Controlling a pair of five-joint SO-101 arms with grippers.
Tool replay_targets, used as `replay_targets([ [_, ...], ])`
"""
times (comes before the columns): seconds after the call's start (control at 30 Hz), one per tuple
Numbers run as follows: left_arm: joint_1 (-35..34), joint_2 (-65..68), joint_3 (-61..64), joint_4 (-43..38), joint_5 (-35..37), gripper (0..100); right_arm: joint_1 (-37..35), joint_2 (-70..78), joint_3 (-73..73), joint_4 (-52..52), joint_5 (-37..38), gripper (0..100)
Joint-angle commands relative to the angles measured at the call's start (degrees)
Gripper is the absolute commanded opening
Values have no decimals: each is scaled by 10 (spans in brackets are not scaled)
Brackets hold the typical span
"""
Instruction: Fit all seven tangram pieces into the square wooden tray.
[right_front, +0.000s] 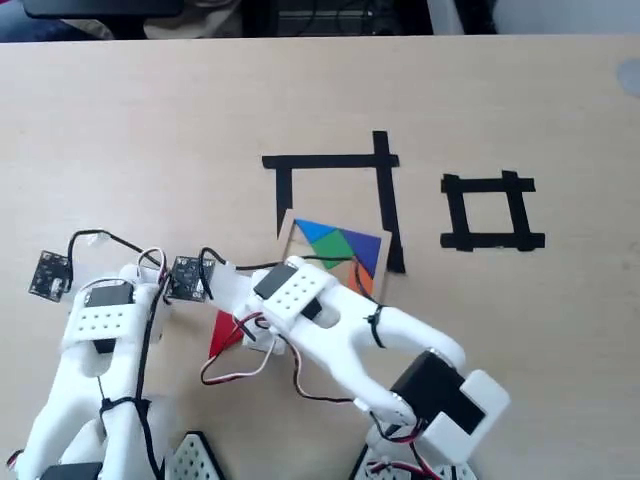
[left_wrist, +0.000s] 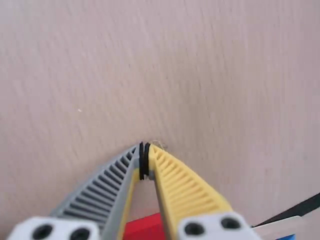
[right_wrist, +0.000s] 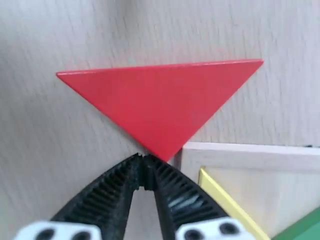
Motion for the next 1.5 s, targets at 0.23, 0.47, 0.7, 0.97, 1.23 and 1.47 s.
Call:
replay_targets([
  [0.23, 24, 0, 28, -84, 10, 50, 37, -75, 33, -25, 19, 11],
  [0.47, 80, 0, 29, -76, 10, 48, 71, -134, 96, -72, 56, 11],
  [0.7, 102, 1, 47, -76, 8, 49, 71, -69, 51, -56, 64, 11],
  [0.97, -21, 0, 49, -76, -29, 48, 71, -48, 32, -40, 72, 11],
  [1.23, -95, -1, 30, -76, -40, 48, 106, -70, 49, 47, 76, 11],
  [1.47, -103, -1, 30, -77, -40, 50, 109, -184, 73, 73, 33, 11],
])
